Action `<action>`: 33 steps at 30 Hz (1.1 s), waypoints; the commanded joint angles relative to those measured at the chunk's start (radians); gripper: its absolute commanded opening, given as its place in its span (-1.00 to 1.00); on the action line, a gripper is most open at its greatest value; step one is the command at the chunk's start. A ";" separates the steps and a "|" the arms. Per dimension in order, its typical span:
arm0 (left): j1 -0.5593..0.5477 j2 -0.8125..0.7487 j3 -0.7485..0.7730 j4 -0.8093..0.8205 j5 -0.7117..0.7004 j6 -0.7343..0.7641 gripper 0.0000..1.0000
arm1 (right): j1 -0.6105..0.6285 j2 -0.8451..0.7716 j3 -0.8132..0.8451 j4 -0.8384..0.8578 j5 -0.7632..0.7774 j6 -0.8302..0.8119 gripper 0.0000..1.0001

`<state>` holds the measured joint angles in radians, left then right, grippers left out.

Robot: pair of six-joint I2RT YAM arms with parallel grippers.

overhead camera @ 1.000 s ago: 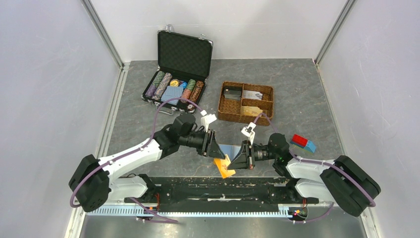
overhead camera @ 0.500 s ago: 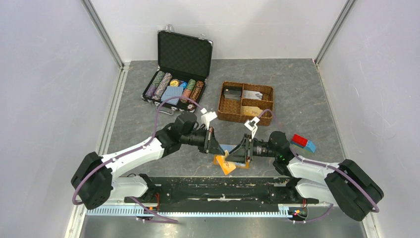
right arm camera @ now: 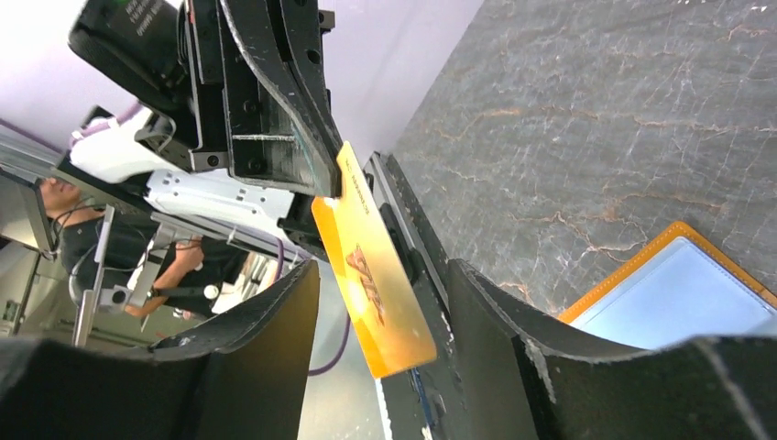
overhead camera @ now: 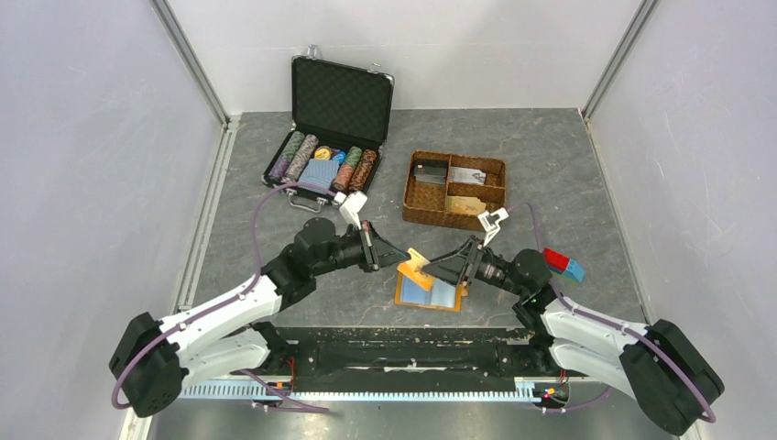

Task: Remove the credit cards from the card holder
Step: Place the credit card in the storage box.

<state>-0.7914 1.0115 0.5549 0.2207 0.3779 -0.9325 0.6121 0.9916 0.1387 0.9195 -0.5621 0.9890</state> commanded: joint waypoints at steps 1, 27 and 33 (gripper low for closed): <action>0.004 -0.064 -0.028 0.092 -0.142 -0.098 -0.95 | -0.002 -0.036 -0.023 0.102 0.070 0.054 0.09; 0.004 -0.132 -0.152 0.263 -0.282 -0.239 -0.95 | -0.002 0.074 -0.059 0.345 0.123 0.184 -0.93; 0.004 -0.132 -0.161 0.261 -0.258 -0.185 -0.55 | -0.007 0.099 -0.045 0.366 0.120 0.186 -1.00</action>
<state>-0.7910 0.8936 0.3992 0.4427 0.1207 -1.1439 0.6117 1.0821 0.0780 1.2114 -0.4580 1.1851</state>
